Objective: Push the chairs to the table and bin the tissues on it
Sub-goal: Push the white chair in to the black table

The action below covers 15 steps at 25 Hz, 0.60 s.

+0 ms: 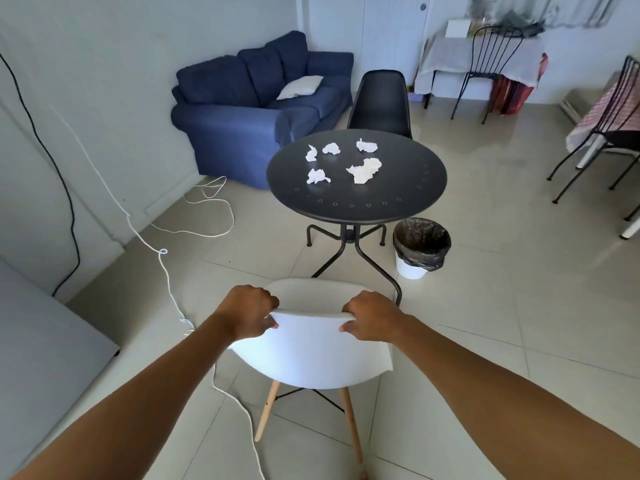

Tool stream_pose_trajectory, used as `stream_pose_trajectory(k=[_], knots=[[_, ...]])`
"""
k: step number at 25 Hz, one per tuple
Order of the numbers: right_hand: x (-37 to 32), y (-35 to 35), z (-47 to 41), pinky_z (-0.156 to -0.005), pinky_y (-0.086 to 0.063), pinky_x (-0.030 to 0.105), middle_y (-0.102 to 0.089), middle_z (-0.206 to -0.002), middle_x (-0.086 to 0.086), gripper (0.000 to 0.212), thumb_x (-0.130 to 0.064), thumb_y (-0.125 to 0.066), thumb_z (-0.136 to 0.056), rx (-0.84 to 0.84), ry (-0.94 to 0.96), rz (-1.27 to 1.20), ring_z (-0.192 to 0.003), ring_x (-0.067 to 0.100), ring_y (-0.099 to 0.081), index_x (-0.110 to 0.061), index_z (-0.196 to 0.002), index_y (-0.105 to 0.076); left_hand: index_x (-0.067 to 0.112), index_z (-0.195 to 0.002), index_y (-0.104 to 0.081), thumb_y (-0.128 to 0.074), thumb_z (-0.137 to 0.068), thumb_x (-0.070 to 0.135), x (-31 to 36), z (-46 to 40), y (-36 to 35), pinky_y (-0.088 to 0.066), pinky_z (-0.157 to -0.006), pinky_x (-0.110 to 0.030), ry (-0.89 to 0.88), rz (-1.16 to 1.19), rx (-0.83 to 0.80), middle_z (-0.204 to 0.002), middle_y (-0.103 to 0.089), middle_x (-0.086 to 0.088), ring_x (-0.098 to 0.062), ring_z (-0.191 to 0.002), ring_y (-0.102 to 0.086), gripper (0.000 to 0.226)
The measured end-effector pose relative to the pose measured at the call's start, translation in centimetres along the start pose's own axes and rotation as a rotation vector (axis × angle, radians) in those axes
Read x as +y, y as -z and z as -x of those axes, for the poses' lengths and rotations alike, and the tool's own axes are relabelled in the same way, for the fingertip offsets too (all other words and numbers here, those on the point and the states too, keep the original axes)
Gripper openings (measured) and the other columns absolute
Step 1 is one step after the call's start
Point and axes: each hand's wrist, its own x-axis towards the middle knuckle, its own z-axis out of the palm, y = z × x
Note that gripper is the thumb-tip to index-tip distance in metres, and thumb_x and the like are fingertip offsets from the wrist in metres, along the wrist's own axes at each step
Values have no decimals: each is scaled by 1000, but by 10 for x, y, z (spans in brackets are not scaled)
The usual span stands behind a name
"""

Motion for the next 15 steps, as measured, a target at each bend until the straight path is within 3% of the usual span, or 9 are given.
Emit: stream_pose_trajectory(k=[3,12,15], knots=[[3,0,4,-78,-46,30,-68,-108,14,36,-41,-57,-89,33,-29,94,-104,32,-62,-8,-101,-68,15,-93,-62,-56,-87,47,6,-5,5,-37,-68,-26,-4,1,31,-97,-69,-2,-26,-91,-65,33],[43,8,-6,-88,-48,35,-68,-112,14,41,-43,-53,-92,97,-86,190,-107,32,-62,-7,-107,-65,15,-92,-64,-59,-85,46,23,-51,11,-39,-66,-25,-12,28,93,-94,-71,-2,-27,-87,-67,32],[57,5,-12,-87,-47,35,-68,-112,14,41,-42,-50,-94,117,-87,206,-107,32,-62,-7,-110,-64,15,-82,-69,-72,-75,44,29,-64,12,-45,-59,-23,-41,17,217,-80,-73,-2,-24,-73,-69,30]])
